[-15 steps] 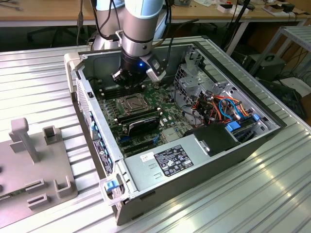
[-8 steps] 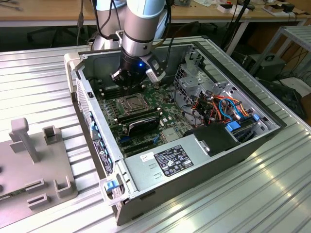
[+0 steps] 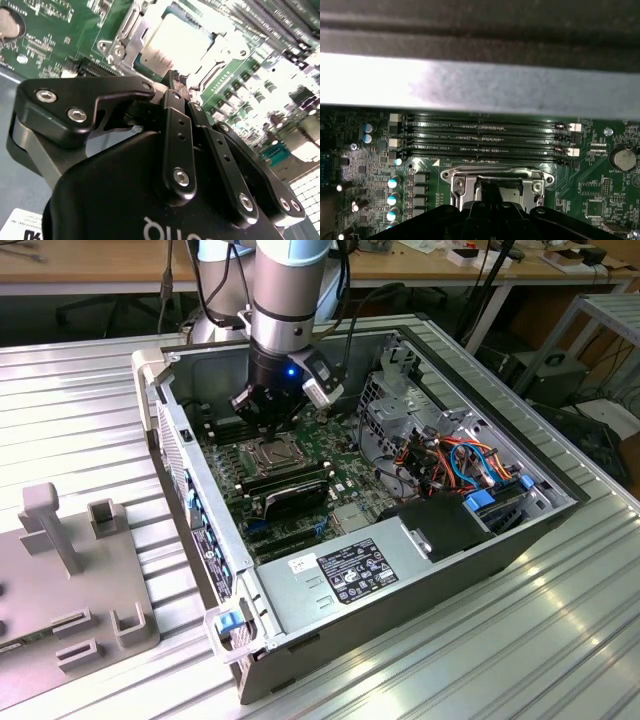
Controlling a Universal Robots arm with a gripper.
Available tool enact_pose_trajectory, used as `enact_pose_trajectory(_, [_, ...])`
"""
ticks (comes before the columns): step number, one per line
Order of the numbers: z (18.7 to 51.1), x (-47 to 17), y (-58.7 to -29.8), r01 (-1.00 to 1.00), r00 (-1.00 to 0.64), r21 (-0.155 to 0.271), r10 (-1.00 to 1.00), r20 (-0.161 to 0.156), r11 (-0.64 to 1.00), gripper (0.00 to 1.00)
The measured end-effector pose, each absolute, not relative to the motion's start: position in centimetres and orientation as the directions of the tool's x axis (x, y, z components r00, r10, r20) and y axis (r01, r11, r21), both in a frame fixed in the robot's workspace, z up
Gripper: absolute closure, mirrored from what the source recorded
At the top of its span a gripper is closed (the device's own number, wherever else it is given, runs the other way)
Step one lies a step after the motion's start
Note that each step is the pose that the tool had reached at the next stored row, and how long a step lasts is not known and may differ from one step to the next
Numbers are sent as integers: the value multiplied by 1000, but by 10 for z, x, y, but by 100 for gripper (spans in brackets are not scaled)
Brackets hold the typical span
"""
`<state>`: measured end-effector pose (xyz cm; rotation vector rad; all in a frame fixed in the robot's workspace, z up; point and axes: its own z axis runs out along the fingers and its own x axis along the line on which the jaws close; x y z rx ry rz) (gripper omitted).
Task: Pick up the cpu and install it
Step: 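Install the first cpu locking lever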
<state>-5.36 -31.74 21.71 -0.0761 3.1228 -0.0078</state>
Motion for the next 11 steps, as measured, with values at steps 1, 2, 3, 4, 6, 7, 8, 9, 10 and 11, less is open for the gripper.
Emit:
enact_pose_trajectory(1, [217, -54, -317, -49, -999, -6, -49, -18, 999, 89])
enact_pose_trajectory(2, [217, -54, -317, -49, -999, -6, -49, -18, 999, 89])
enact_pose_trajectory(3, [217, -53, -318, -49, -999, -6, -49, -18, 999, 89])
enact_pose_trajectory(4, [217, -53, -319, -49, -999, -6, -49, -18, 999, 89])
enact_pose_trajectory(6, [217, -51, -321, -49, -999, -6, -49, -18, 999, 89])
enact_pose_trajectory(7, [217, -50, -322, -49, -999, -6, -49, -18, 999, 89])
enact_pose_trajectory(8, [217, -49, -324, -49, -999, -6, -49, -17, 999, 89])
enact_pose_trajectory(9, [217, -48, -327, -49, -999, -6, -49, -17, 999, 89])
enact_pose_trajectory(10, [217, -47, -329, -49, -999, -6, -49, -17, 999, 89])
enact_pose_trajectory(11, [217, -47, -332, -49, -999, -6, -49, -17, 999, 89])
